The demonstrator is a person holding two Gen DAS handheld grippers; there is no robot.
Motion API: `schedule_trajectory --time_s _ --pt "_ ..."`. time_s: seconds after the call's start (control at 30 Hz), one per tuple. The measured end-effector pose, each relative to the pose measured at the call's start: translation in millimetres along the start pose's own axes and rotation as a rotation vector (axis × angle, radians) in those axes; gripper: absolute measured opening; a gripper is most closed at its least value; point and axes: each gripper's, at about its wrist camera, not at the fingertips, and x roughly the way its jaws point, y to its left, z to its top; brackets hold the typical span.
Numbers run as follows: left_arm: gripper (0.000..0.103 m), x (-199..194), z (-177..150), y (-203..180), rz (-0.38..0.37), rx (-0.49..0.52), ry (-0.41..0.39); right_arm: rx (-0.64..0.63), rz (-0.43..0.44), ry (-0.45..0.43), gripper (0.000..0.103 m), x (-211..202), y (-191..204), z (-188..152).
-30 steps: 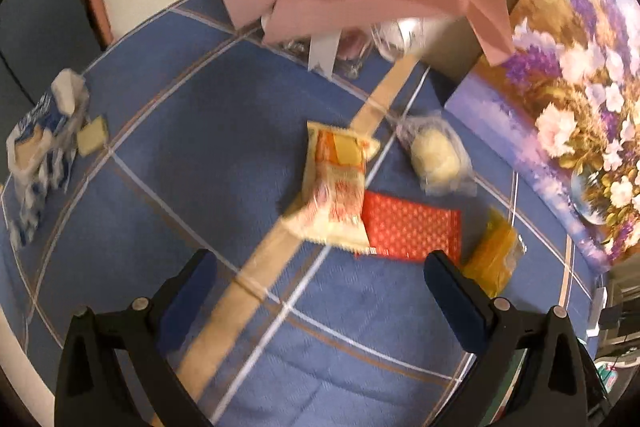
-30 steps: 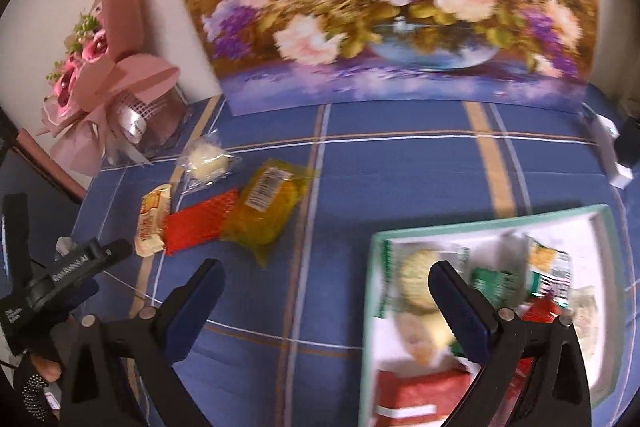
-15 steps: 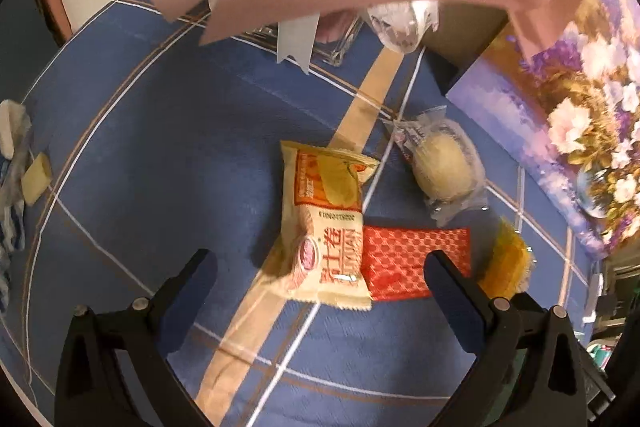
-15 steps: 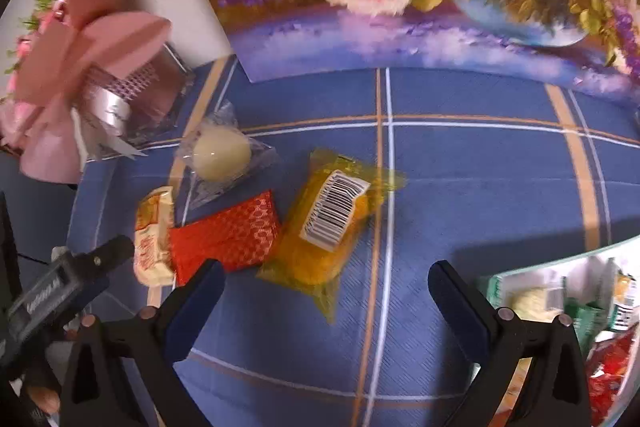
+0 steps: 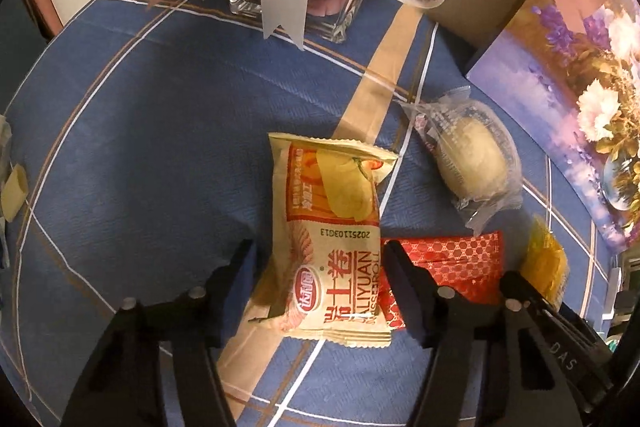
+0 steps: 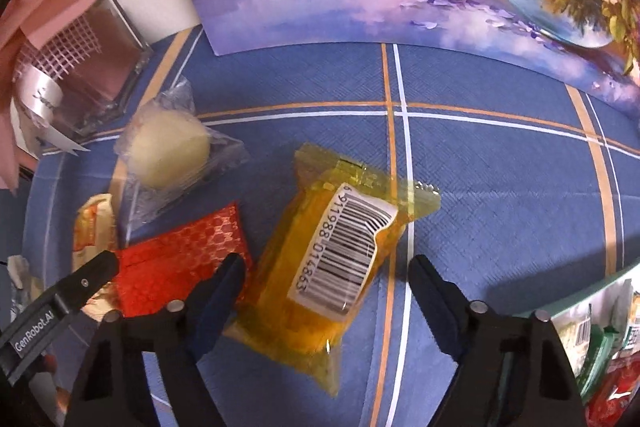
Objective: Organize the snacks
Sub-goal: 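Grasp the cream pastry packet with the left tool while the right tool grasps the yellow barcode packet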
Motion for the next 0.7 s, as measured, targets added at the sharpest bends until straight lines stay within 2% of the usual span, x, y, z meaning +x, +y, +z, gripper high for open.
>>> schedule_trajectory --time_s 0.1,0.2,0.27,0.37,0.7 --pt "0.064 0 1 2 -0.004 -0.009 0.005 -0.006 -0.007 -0.012 0.076 0 1 2" --pt "0.05 -1 0 3 -0.009 -0.018 0.004 -0.004 -0.011 -0.012 0.064 -1 2 3" --pt "0.047 -4 -1 7 -0.018 -0.029 0.002 0.0 -0.015 -0.012 0.053 -2 0 2" --pt "0.04 -7 -6 8 -0.025 -0.036 -0.005 0.011 -0.011 -0.013 0.045 -4 -6 1" --pt "0.037 -27 -24 7 -0.078 -0.081 -0.009 0.034 0.021 -0.003 0.042 -17 -24 -9"
